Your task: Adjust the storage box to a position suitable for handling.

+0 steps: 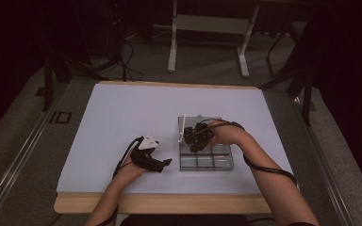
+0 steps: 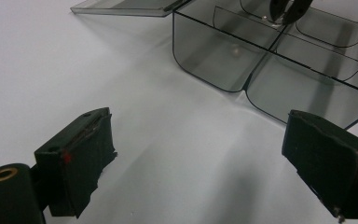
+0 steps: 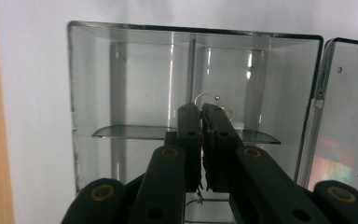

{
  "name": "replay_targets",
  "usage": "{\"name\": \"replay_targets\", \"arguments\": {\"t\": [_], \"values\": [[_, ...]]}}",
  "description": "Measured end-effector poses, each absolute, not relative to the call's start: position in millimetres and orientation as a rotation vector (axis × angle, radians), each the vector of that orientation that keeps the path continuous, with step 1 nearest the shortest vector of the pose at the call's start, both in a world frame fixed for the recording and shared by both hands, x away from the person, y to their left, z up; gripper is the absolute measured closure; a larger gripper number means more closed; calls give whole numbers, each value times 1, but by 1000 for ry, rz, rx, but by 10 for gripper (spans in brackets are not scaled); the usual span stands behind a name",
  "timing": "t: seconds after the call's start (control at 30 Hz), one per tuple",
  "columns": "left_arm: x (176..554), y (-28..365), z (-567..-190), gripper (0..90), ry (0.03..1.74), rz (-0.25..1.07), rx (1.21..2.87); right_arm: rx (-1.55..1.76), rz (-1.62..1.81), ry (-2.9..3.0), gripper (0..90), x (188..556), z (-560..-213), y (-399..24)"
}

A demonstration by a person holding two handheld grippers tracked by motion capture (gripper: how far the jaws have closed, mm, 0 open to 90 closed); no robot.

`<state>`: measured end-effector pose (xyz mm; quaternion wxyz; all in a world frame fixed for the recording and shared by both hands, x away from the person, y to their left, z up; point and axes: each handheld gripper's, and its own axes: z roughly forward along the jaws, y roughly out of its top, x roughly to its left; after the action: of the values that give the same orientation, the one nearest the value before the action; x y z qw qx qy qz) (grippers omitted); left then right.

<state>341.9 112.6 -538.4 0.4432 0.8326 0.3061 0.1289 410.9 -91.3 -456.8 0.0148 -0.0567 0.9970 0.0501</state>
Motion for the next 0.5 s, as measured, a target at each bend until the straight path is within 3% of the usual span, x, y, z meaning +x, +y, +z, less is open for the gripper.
{"name": "replay_targets", "arguments": {"t": [0.5], "values": [[342,113,-538,93,755,318,2071,-151,135,3108,858,418,-470,-90]]}}
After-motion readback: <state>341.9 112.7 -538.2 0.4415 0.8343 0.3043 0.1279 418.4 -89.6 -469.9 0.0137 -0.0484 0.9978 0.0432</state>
